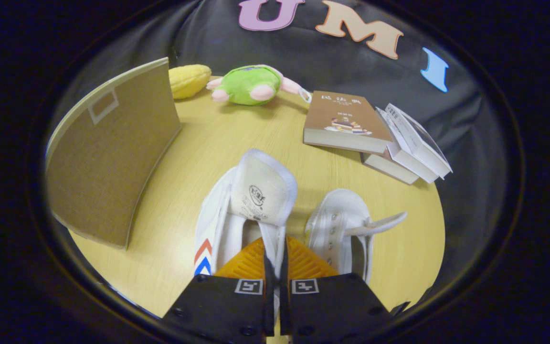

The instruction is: Open the storage box then place both shoes into the box .Put the left shoe in first, then the right shoe, with the right side of both shoes facing outward in a uniform manner.

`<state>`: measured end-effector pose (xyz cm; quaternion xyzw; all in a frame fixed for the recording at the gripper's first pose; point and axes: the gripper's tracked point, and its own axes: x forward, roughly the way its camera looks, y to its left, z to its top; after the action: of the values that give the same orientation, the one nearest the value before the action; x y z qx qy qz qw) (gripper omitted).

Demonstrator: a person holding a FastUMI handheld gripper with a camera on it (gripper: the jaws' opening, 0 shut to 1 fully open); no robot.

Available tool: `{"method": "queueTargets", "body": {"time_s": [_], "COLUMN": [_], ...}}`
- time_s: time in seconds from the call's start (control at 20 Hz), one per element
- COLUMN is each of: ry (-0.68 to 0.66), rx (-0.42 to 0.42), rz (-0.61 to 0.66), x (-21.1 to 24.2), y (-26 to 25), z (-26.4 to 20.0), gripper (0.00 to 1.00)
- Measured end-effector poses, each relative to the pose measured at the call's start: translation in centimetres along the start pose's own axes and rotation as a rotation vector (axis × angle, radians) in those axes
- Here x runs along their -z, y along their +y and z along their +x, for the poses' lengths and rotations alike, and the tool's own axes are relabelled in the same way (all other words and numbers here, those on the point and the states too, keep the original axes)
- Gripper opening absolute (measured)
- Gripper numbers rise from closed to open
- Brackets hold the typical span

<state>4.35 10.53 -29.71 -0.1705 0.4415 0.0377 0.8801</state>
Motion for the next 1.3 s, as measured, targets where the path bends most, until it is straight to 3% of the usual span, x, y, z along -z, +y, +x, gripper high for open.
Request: {"method": "queueTargets", "body": {"time_s": [0.15,0.3,0.75,1.3], "ry": [-0.010,-0.015,-0.086,-0.291], "rx": [-0.026,-0.124,-0.279,-0.357], "rz": [0.085,0.168,0.280,0.281], "x": [-0.7,-1.2,-4.9,-15.1], "y": [0.5,1.9,3.9,6.7], "z": [-0.6,-1.5,-6.6,-15.7], "gripper": [0.08,0.05,0.05,0.05]}}
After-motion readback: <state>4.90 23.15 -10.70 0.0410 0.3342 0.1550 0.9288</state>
